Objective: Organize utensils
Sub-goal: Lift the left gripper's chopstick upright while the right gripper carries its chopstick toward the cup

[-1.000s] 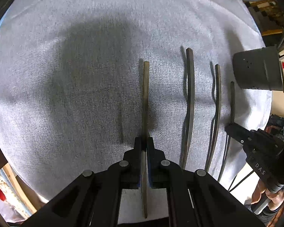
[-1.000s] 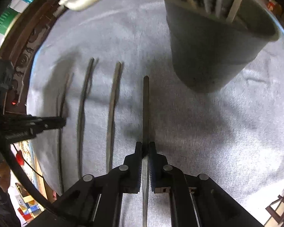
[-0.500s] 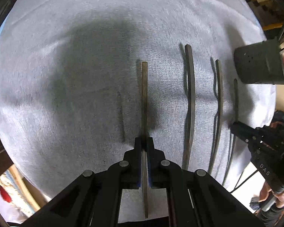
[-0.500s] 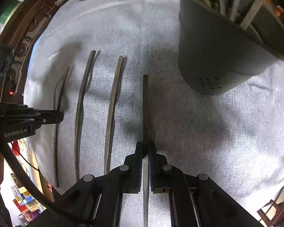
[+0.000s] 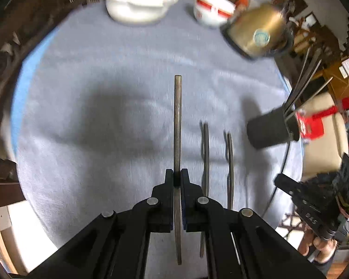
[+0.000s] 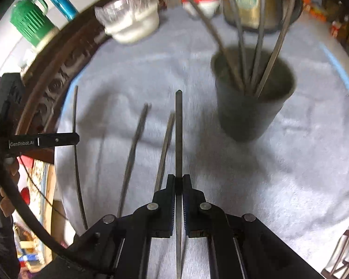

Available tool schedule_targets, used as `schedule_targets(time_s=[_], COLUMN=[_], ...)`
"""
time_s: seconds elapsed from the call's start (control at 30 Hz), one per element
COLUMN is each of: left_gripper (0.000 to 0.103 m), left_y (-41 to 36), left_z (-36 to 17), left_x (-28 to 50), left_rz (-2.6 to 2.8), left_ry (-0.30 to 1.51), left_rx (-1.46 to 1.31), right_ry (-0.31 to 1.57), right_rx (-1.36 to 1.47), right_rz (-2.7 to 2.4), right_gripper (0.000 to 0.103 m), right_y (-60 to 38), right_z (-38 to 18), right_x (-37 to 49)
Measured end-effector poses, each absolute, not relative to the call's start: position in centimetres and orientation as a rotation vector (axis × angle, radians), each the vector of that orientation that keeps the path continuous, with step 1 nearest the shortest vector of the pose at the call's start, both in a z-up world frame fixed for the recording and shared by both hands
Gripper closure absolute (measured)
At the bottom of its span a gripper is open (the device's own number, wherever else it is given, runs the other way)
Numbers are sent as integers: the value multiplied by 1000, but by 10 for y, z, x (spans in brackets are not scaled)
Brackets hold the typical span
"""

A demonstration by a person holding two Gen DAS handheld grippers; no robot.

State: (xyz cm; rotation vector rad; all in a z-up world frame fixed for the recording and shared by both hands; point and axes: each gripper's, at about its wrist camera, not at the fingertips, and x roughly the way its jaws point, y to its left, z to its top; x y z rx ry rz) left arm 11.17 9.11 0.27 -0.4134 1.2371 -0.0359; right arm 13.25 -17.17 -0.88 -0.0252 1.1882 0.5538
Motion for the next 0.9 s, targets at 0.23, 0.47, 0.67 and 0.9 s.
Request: schedule_targets(time_s=[0.23,0.47,0.67,0.9], left_gripper=[98,98,97,97], left_y=[88,84,81,83], left_z=[30,28,25,23], left_x=[86,62,47,34], left_rz=[92,157,176,179], left_ry=[981,854,827,823], left_rx=[-368,-365,-352,-353], right_ry=[934,694,646,609], right_rx=[81,164,180,153], right_rz=[436,297,242,234], right_gripper=[97,97,97,96], right_y=[-207,-249,-263,-264], right_z=[25,46,37,39], right_x=[122,101,88,73])
